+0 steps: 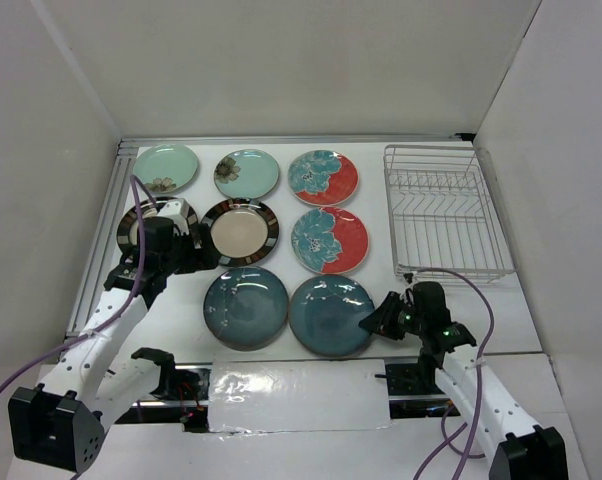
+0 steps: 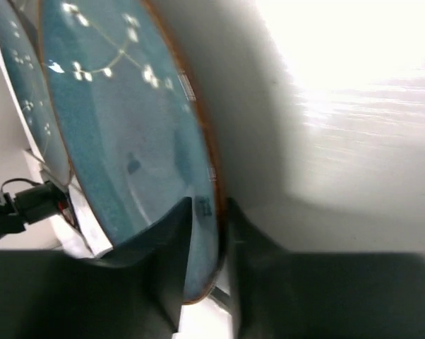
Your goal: Load the plates into the dish rack
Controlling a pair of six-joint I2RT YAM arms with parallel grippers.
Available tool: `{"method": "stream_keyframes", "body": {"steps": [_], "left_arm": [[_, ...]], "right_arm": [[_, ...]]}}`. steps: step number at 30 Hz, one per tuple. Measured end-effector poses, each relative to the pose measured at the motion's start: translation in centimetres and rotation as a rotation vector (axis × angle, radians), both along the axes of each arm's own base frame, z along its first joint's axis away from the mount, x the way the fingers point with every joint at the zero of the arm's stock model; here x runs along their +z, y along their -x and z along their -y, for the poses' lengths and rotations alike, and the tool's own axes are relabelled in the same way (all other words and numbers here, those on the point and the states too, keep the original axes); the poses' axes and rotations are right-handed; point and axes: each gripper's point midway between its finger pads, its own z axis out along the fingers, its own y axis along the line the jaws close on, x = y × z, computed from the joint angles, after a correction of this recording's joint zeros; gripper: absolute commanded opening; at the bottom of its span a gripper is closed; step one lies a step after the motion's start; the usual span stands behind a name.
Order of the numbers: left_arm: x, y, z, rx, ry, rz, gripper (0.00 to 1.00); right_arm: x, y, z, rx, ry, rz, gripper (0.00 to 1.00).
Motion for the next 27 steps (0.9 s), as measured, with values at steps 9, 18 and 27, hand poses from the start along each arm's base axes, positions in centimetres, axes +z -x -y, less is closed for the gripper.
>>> {"method": "stream_keyframes", "body": {"steps": [9,18,27], "left_arm": [[-0.1,0.0,0.0,-0.002,0.001,-0.003,1.00],[-0.1,0.0,0.0,-0.002,0.001,-0.003,1.00],[-0.1,0.0,0.1,-0.005,0.003,-0.003,1.00]], "right_arm": [[1.3,-0.1,-0.3,0.019,-0.041,0.028,0.00],[5.7,-0.3,2.6,0.001,0.175,0.038,0.00],[16.1,-3.9,3.7,0.028,0.304,0.150,0.00]]}}
